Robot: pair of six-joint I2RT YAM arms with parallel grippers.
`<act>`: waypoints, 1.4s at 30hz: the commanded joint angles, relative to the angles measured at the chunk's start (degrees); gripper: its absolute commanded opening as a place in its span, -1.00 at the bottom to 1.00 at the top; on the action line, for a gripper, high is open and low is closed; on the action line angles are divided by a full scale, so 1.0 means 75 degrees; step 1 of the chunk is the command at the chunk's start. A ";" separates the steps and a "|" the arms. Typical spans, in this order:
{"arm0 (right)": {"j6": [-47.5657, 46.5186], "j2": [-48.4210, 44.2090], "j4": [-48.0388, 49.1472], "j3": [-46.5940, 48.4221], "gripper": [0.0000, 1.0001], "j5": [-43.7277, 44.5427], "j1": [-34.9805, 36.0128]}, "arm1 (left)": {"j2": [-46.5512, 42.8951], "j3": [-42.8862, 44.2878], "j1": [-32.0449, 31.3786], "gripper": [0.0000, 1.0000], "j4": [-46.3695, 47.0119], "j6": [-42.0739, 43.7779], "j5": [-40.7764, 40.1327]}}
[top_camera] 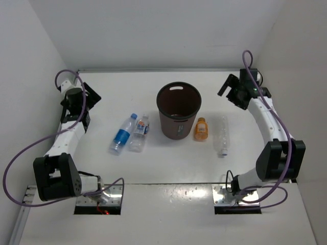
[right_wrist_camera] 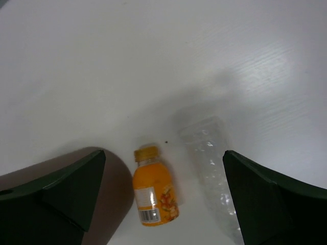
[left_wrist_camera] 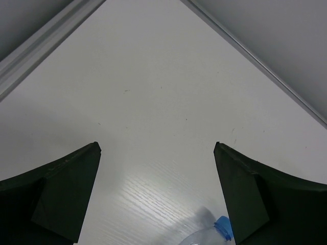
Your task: Put the plastic bottles in the bin
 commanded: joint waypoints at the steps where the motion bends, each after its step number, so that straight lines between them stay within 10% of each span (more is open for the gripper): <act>1: 0.0235 0.0377 -0.1125 0.0549 1.00 0.1349 -0.0125 | -0.0290 -0.0023 -0.0045 1.00 0.0189 0.0056 -0.0069; 7: -0.0068 0.2311 -0.2561 0.1395 1.00 0.0818 -0.0464 | -0.0290 -0.0023 -0.0045 1.00 0.0106 0.0278 0.0107; 26: 0.0107 0.2335 -0.1941 -0.0445 1.00 -0.0531 -0.0465 | -0.0360 -0.0574 -0.0045 1.00 0.0106 0.0501 0.0037; 42: 0.0155 0.3460 -0.2280 -0.0434 0.03 -0.0930 -0.0465 | -0.0501 -0.0715 -0.0045 1.00 0.0036 0.0431 0.0107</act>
